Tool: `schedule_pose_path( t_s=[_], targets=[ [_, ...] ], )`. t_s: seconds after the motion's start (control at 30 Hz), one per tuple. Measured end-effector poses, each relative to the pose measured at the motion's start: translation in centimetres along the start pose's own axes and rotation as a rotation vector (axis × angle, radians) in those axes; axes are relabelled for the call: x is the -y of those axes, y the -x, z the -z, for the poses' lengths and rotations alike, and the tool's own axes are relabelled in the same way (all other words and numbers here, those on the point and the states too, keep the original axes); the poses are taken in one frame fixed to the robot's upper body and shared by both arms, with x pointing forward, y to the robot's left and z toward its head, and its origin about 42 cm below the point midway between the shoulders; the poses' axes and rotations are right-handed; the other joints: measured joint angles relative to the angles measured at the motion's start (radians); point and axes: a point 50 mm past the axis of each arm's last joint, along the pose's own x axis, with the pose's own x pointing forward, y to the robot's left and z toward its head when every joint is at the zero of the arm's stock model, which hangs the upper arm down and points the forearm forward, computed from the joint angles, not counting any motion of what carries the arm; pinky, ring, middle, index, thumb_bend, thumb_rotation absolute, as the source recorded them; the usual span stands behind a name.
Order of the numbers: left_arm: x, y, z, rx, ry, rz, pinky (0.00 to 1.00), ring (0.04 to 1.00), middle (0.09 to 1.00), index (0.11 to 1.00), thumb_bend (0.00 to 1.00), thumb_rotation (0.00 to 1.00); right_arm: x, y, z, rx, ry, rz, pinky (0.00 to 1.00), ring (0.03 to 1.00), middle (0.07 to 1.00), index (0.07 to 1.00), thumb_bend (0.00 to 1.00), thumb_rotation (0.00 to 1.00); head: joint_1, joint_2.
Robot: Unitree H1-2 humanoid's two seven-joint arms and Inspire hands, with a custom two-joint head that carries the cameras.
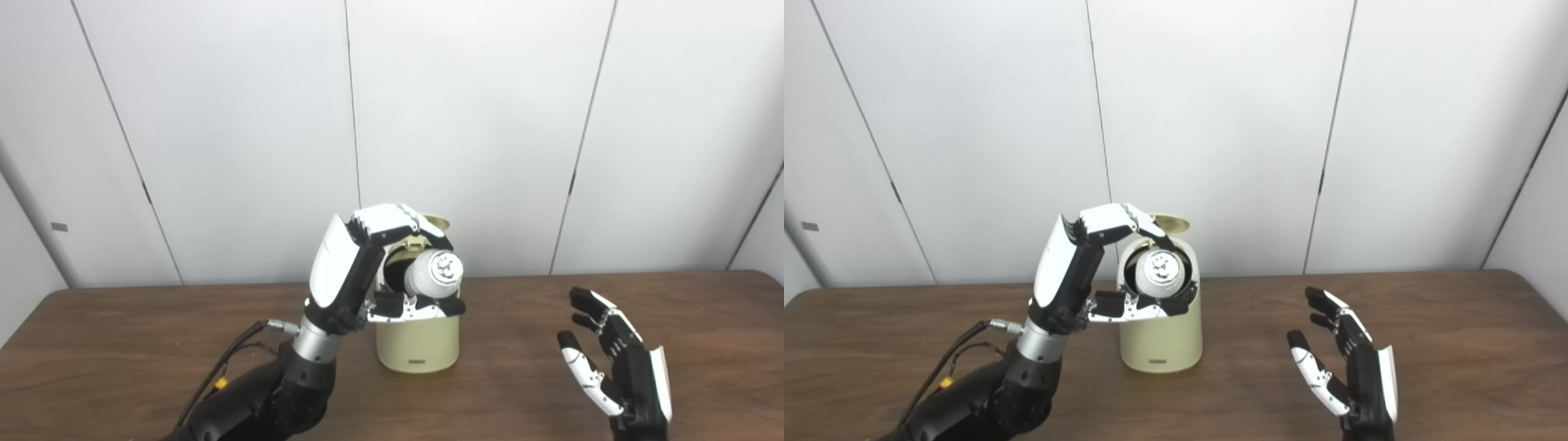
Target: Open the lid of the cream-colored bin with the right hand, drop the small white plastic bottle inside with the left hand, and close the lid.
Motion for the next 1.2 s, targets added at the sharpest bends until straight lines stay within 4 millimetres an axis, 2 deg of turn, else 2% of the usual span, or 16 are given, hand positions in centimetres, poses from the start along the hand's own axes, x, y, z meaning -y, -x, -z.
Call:
schedule_pose_path(
  t_s=[0.23, 0.5, 0.7, 0.77, 1.13, 1.2],
  targets=[
    [0.1, 0.7, 0.5, -0.003, -0.019, 0.020, 0.49, 0.541, 0.500, 0.421, 0.49, 0.00, -0.1, 0.5, -0.4, 0.008, 0.013, -0.006, 0.74, 0.803, 0.791, 0.756, 0.19, 0.36, -0.020, -0.017],
    [0.4, 0.9, 0.8, 0.002, -0.022, 0.032, 0.50, 0.542, 0.503, 0.419, 0.49, 0.00, 0.0, 1.4, -0.3, -0.006, 0.008, -0.005, 0.74, 0.784, 0.778, 0.750, 0.19, 0.34, -0.023, -0.029],
    [0.4, 0.8, 2.0, 0.006, -0.063, 0.057, 0.50, 0.547, 0.504, 0.417, 0.49, 0.00, 0.0, 1.5, -0.4, 0.019, 0.011, -0.008, 0.73, 0.781, 0.776, 0.757, 0.18, 0.32, -0.025, -0.032],
    [0.4, 0.7, 2.4, 0.006, -0.075, 0.066, 0.50, 0.548, 0.503, 0.417, 0.49, 0.00, 0.0, 1.6, -0.4, 0.019, 0.013, -0.009, 0.72, 0.776, 0.773, 0.756, 0.19, 0.35, -0.023, -0.031],
    [0.6, 2.1, 5.4, -0.098, -0.138, 0.116, 0.50, 0.554, 0.500, 0.408, 0.49, 0.00, -0.1, 1.8, -0.5, 0.047, 0.042, -0.007, 0.71, 0.775, 0.769, 0.735, 0.17, 0.29, -0.041, -0.061],
    [0.8, 2.3, 5.6, -0.103, -0.142, 0.130, 0.49, 0.553, 0.501, 0.408, 0.49, 0.00, -0.1, 1.8, -0.6, 0.051, 0.041, -0.006, 0.71, 0.779, 0.772, 0.736, 0.18, 0.35, -0.043, -0.069]
  ],
)
